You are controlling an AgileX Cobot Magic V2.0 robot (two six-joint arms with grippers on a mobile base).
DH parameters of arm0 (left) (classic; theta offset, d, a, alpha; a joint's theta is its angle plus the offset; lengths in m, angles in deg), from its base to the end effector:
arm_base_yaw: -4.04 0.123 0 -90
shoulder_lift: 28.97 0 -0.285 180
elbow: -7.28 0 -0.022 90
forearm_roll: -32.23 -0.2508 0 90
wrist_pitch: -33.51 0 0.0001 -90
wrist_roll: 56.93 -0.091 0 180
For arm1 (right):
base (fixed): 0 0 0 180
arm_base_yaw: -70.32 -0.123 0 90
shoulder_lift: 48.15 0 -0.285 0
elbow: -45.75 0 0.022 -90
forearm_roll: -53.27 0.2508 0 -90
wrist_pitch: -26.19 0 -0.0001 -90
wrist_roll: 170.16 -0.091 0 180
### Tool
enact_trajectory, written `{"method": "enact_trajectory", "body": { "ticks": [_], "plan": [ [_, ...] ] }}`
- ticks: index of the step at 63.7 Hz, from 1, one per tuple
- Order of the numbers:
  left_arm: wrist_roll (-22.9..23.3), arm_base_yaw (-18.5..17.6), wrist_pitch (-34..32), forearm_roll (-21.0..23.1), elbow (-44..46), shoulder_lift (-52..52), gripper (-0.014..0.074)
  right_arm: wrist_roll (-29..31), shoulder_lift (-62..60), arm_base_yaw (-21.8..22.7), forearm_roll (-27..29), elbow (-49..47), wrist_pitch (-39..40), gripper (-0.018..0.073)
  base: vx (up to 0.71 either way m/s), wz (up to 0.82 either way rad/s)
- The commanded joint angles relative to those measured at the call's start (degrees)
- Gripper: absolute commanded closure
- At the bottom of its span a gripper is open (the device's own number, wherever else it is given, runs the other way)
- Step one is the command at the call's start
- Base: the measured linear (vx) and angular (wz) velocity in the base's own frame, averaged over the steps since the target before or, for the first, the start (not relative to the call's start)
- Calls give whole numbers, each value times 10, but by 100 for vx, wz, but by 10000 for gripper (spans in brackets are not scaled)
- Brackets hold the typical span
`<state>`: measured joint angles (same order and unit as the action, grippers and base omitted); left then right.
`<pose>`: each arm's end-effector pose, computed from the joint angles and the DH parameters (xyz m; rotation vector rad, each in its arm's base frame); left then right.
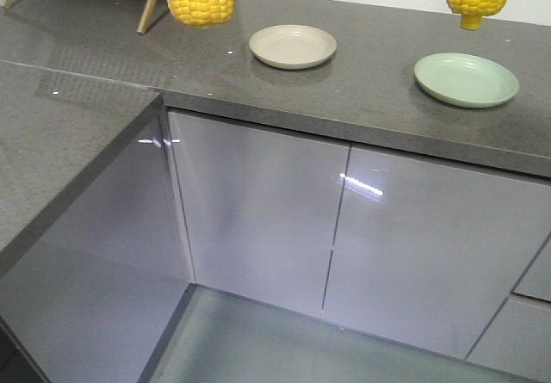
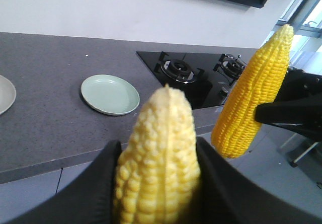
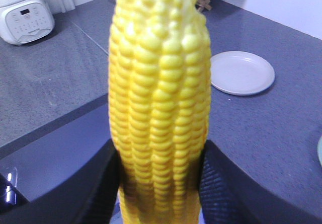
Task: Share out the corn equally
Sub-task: 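Drive the base toward the counter with the two empty plates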
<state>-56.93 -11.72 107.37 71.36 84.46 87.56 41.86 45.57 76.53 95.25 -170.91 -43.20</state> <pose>0.3101 -0.1448 0.5624 0.5054 1.8763 -0.9506 0.2828 0.0266 0.5264 -0.5376 1.9323 0.4778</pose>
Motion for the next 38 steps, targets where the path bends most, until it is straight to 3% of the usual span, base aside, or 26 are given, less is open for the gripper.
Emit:
{"method": "enact_trajectory", "body": {
  "ticks": [1, 38],
  "plan": [
    [0, 0, -20, 20, 11, -23, 603, 4, -17, 4, 24, -16, 33, 566, -5, -26],
    [0, 0, -20, 20, 11, -23, 603, 4, -17, 4, 24, -16, 33, 566, -5, -26]
  ]
}}
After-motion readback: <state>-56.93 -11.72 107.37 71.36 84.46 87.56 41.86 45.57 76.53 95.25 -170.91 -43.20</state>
